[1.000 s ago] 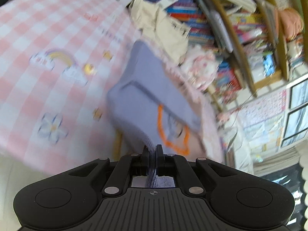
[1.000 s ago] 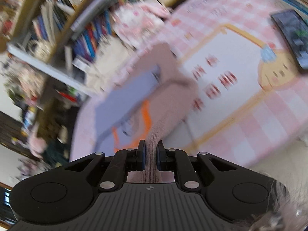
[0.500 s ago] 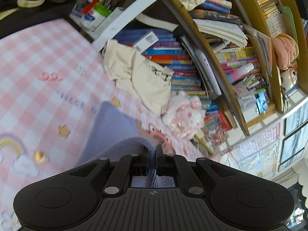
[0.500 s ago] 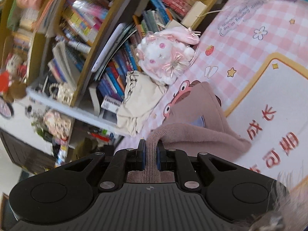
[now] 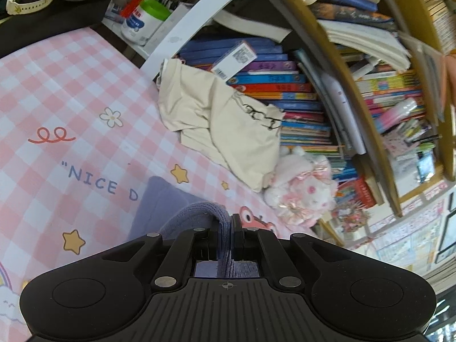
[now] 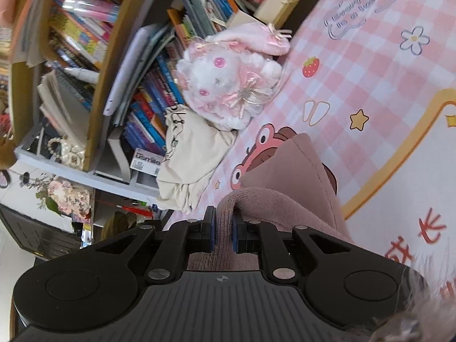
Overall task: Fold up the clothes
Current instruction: 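Lift the hem with both tools and fold it toward the collar, then lay the hem down near the collar and open both tools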
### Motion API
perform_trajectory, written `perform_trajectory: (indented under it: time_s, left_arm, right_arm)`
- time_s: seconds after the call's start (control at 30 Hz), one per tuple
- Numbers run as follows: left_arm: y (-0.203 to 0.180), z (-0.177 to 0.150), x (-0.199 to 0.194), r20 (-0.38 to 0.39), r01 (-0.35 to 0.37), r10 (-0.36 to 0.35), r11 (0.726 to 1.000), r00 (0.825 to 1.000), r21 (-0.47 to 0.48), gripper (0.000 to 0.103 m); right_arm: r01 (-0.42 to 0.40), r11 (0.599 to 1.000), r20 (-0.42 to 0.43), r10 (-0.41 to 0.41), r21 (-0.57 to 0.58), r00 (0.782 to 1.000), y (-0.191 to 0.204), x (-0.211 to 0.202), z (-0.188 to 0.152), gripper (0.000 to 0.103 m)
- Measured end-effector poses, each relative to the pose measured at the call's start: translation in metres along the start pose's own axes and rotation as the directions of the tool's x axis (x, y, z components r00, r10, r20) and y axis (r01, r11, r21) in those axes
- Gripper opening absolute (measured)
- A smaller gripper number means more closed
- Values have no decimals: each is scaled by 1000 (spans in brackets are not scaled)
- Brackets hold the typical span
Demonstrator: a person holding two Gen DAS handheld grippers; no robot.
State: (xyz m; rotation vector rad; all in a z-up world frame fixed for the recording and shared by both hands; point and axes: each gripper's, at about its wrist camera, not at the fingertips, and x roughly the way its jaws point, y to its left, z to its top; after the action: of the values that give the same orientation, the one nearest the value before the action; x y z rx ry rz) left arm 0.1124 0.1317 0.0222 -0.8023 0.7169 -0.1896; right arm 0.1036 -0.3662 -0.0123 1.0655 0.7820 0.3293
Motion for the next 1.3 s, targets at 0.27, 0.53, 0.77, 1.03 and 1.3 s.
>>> perform_trajectory:
  time_s: [0.27, 0.53, 0.77, 1.03, 1.3]
  left_arm:
    - [3, 7, 35, -38, -89, 91, 995, 995, 40, 5]
    - [9, 14, 58, -70, -174, 179, 982, 981, 71, 22]
    - [-3, 17, 47, 39, -272, 273, 920, 961, 281, 57]
    - [-13, 0, 73, 53, -333, 349, 822, 936, 461, 55]
    - [-5, 6, 66, 61, -284, 280, 900, 958, 331, 4]
  right_arm:
    - [46, 999, -34, -46, 19, 998, -15, 32, 13, 12]
    - [121, 993, -55, -121, 3, 991, -25, 53, 19, 19]
    - [224, 955, 128, -202, -195, 971, -4, 34, 25, 48]
    - [319, 753, 76, -339, -575, 938, 20, 66, 11, 48]
    - [286, 791, 109, -271, -540, 956, 21, 60, 8, 10]
